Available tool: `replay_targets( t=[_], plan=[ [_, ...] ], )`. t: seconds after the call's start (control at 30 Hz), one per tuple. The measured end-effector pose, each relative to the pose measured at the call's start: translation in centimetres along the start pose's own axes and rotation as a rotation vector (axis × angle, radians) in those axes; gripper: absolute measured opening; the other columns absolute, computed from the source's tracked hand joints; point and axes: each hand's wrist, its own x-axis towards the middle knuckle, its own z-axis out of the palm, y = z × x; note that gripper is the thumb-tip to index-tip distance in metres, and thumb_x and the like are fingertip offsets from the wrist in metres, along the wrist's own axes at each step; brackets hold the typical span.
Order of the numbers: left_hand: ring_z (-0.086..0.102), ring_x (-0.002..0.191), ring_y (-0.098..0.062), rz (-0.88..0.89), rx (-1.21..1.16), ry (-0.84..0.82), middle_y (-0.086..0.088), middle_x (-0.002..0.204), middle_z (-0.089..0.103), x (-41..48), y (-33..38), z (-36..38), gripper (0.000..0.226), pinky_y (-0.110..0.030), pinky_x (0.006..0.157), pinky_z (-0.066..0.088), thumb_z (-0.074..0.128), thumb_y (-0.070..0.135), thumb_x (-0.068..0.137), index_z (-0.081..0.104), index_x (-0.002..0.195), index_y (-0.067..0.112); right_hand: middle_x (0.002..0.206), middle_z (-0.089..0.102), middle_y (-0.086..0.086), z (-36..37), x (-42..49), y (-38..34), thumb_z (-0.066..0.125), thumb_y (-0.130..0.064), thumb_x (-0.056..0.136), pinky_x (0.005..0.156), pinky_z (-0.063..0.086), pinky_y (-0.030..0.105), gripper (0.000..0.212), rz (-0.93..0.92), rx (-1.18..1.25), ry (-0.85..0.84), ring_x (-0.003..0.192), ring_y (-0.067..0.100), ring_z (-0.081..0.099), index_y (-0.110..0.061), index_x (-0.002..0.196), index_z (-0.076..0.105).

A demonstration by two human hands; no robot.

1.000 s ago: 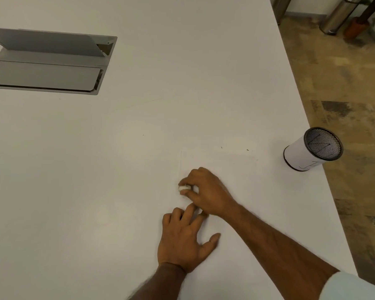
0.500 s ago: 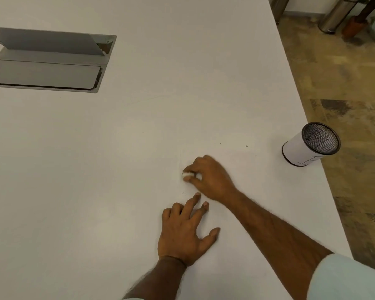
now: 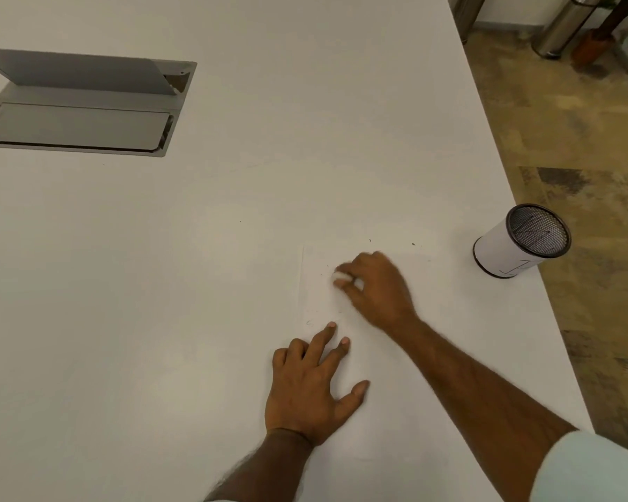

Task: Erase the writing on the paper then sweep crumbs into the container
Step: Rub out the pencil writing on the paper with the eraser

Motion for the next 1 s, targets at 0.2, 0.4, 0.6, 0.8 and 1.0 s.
replay_targets(
  t=[0.2,0.4,0.6,0.8,1.0],
  plan=[
    [0.050,0.099,-0.014,-0.007,0.011,-0.003,0.010,0.145,0.053,-0.1,0.0,0.0,0.059,-0.037,0.088,0.036,0.054,0.074,0.082,0.068,0.124,0.034,0.091,0.068,0.000,-0.5,-0.5,0.7,0.069,-0.026,0.085,0.083,0.048,0.037,0.018,0.099,0.080,-0.001,0.087,0.018,0.058,-0.019,0.100,0.072],
    [0.049,0.098,-0.014,-0.007,0.024,-0.005,0.010,0.145,0.053,-0.1,0.0,-0.1,0.060,-0.037,0.088,0.036,0.051,0.074,0.083,0.068,0.124,0.034,0.090,0.069,-0.002,-0.4,-1.8,0.5,0.066,-0.028,0.087,0.074,0.048,0.035,0.017,-0.004,0.001,-0.005,0.084,0.016,0.055,-0.019,0.100,0.073],
    [0.049,0.098,-0.014,-0.009,0.013,-0.017,0.010,0.144,0.053,-0.1,0.0,-0.1,0.060,-0.036,0.087,0.032,0.053,0.074,0.083,0.068,0.124,0.034,0.090,0.069,0.001,0.0,-1.3,0.5,0.069,-0.024,0.085,0.078,0.049,0.040,0.015,0.108,0.061,0.049,0.086,0.019,0.056,-0.017,0.098,0.072],
    [0.048,0.099,-0.013,0.002,0.027,-0.006,0.009,0.144,0.054,0.0,-0.1,0.0,0.060,-0.037,0.087,0.039,0.053,0.074,0.082,0.067,0.124,0.034,0.087,0.069,-0.002,0.5,-1.6,-0.1,0.068,-0.025,0.086,0.071,0.048,0.036,0.014,-0.041,0.007,-0.011,0.083,0.017,0.054,-0.018,0.097,0.073],
    [0.048,0.099,-0.013,-0.001,0.018,0.004,0.009,0.143,0.055,0.0,0.0,0.0,0.059,-0.038,0.086,0.042,0.054,0.073,0.082,0.068,0.124,0.033,0.087,0.068,0.000,0.9,-0.2,-0.4,0.071,-0.021,0.084,0.074,0.049,0.037,0.011,0.134,0.089,0.110,0.086,0.018,0.054,-0.016,0.094,0.072]
  ],
)
